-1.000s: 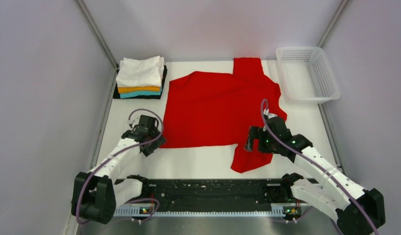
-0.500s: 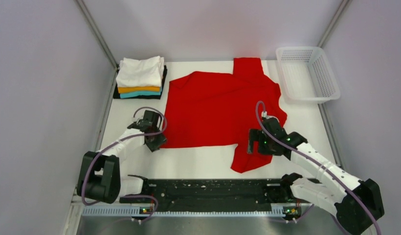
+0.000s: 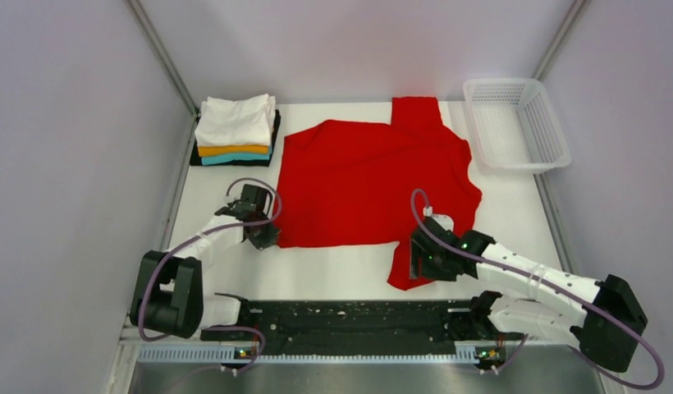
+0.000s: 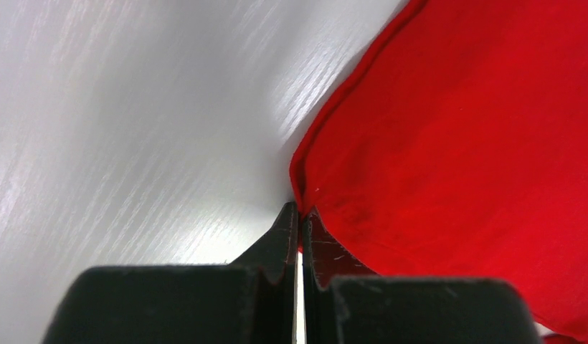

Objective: Fold and stack the t-shirts
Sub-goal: Grab the side of the flattened tshirt closest away from the robot with both arms

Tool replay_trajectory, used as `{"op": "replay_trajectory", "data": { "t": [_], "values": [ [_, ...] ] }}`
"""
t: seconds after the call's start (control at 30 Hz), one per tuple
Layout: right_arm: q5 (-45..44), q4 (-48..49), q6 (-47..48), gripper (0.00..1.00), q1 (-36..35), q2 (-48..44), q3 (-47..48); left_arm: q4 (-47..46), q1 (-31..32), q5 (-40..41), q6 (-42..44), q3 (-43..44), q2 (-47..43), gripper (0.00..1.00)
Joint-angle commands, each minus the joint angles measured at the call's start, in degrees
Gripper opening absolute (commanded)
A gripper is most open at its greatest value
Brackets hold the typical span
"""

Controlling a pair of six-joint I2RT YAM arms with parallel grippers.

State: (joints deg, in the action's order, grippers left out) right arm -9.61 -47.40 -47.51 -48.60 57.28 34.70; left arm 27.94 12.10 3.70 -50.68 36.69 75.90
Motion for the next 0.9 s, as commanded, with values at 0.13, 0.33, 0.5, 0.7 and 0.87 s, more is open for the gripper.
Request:
{"op": "replay_trajectory", "data": {
  "t": [0.13,0.33,0.5,0.7,0.87],
  "values": [
    [-5.7,4.5,-9.6,0.57,-1.2,-0.4,-5.3,3.4,0.1,1.1,-0.6,-3.9,-5.1,0.00],
    [-8.2,9.4,-12.1,0.49,-1.2,-0.3,-9.1,2.9,0.1,1.0,-0.5,-4.6,-6.3,0.00],
    [-9.6,10.8,-13.1,0.34,-1.2,-2.3,-12.4,2.4,0.1,0.9,-0.6,-5.7,-7.5,0.00],
    [-1.5,0.4,-16.6,0.00,-1.2,-7.0,-10.4,4.0,0.1,1.9,-2.5,-9.0,-13.8,0.00],
    [7.1,-15.5,-19.9,0.00,-2.3,-10.9,-5.2,12.7,0.1,4.7,-4.8,-9.9,-21.1,0.00]
  ]
}}
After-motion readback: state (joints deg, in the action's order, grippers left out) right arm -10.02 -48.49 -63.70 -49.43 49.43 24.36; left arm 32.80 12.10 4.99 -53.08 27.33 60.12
